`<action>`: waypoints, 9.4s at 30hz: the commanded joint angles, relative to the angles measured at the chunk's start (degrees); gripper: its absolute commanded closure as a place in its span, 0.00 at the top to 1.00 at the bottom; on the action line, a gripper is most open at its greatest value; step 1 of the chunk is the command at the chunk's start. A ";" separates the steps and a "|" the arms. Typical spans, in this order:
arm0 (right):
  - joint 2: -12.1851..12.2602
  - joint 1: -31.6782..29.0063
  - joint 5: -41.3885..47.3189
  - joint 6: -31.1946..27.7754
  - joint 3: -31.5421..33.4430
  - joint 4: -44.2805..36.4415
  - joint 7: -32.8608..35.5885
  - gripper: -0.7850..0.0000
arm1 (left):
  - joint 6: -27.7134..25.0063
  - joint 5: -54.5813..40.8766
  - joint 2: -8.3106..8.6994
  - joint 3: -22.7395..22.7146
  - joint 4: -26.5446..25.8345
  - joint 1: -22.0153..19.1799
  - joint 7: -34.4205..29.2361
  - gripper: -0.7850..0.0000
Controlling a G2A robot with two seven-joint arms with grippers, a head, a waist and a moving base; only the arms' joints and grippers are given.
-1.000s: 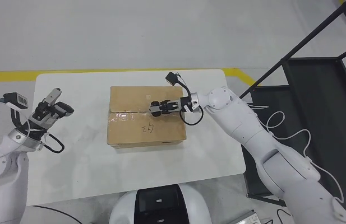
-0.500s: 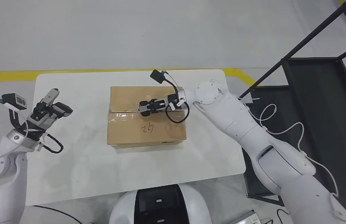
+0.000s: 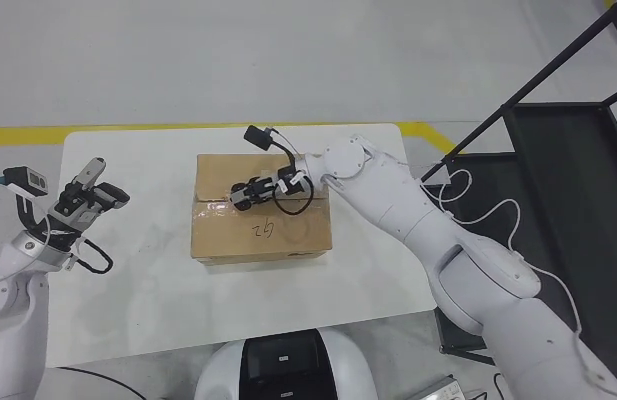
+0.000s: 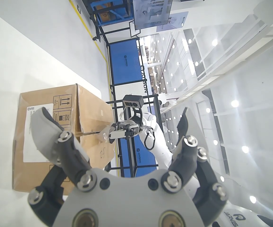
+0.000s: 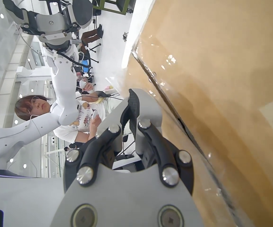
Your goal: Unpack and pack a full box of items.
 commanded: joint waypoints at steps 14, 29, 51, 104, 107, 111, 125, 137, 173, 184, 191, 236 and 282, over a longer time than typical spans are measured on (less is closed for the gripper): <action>0.17 -1.38 17.74 -4.73 7.61 6.17 15.43 0.00 | 0.00 0.00 0.00 0.00 0.00 0.00 0.00 1.00; -3.53 -0.32 16.08 -1.68 3.71 8.92 16.66 0.00 | 0.00 0.00 0.00 0.00 0.00 0.00 0.00 1.00; -11.36 4.30 9.97 0.63 -0.03 21.47 8.80 0.00 | 0.00 0.00 0.00 0.00 0.00 0.00 0.00 1.00; -15.77 8.04 -4.66 -13.31 2.38 20.77 1.70 1.00 | 0.00 0.00 0.00 0.00 0.00 0.00 0.00 1.00; -15.58 7.73 -6.22 -16.44 2.47 19.55 0.96 1.00 | 0.00 0.00 0.00 0.00 0.00 0.00 0.00 1.00; -15.15 7.65 -8.64 -20.39 2.76 18.47 -0.77 1.00 | 0.00 0.00 0.00 0.00 0.00 0.00 0.00 1.00; -12.93 8.90 -24.66 -18.61 2.90 14.71 -13.08 1.00 | 0.00 0.00 0.00 0.00 0.00 0.00 0.00 1.00; -8.09 4.25 -35.08 -16.11 7.27 1.26 -19.41 1.00 | 0.00 0.00 0.00 0.00 0.00 0.00 0.00 1.00; 4.06 -18.69 0.19 -3.32 35.53 -5.98 12.36 1.00 | -1.84 7.79 -2.02 19.90 4.74 -14.12 3.16 1.00; 8.60 -32.71 5.22 -8.32 49.20 -21.09 10.66 1.00 | -1.65 9.66 -1.69 17.52 3.62 -12.08 5.25 1.00; 8.60 -32.71 5.22 -8.32 49.20 -21.09 10.66 1.00 | -1.65 9.66 -1.69 17.52 3.62 -12.08 5.25 1.00; 8.60 -32.71 5.22 -8.32 49.20 -21.09 10.66 1.00 | 4.50 19.04 -4.66 32.00 3.71 -19.12 7.16 1.00; 8.60 -32.71 5.22 -8.32 49.20 -21.09 10.66 1.00 | -1.11 19.44 -5.81 23.10 2.80 -13.16 25.81 1.00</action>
